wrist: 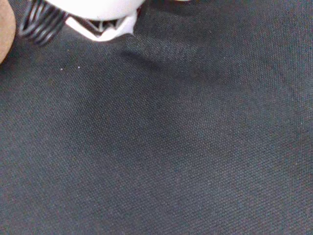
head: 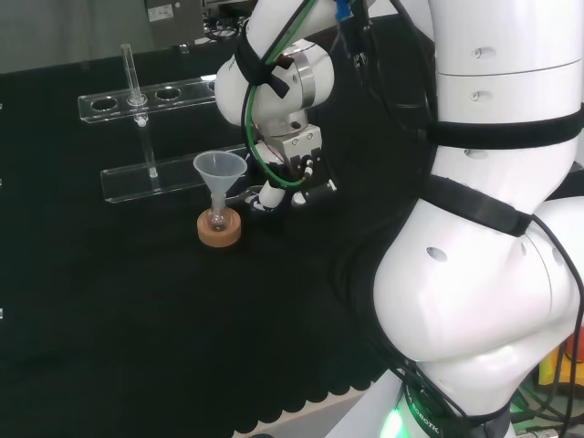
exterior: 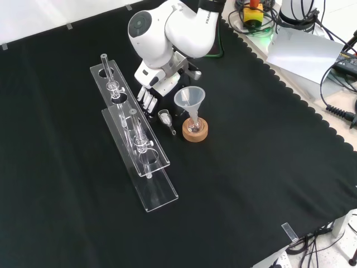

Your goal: Pick up the weighing funnel.

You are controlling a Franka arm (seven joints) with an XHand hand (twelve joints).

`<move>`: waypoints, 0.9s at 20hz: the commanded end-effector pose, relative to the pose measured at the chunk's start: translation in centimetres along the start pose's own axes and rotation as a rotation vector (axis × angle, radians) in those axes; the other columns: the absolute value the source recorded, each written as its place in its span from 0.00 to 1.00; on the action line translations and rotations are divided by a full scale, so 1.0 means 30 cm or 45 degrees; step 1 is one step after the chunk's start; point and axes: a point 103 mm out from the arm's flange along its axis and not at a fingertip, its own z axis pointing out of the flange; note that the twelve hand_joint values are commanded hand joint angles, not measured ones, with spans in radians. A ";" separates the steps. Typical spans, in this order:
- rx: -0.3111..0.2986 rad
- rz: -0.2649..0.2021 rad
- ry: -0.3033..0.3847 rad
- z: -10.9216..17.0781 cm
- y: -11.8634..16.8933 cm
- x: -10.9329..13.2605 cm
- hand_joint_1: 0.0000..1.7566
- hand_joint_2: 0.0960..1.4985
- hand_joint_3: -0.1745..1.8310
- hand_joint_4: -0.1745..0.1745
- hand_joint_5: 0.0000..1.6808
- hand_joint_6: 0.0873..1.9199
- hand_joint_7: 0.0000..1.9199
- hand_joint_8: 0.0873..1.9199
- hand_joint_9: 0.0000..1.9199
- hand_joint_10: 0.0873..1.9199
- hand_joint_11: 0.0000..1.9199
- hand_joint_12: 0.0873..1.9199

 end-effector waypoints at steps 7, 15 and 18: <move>-0.013 -0.004 -0.021 0.014 0.003 0.017 0.51 0.36 0.46 0.36 0.33 0.33 0.25 0.33 0.36 0.25 0.23 0.67; -0.006 -0.010 -0.020 0.015 0.021 0.010 0.52 0.37 0.45 0.36 0.34 0.34 0.25 0.33 0.36 0.25 0.23 0.67; -0.004 -0.005 -0.035 0.016 0.021 0.018 0.52 0.37 0.45 0.36 0.34 0.34 0.25 0.33 0.36 0.25 0.23 0.67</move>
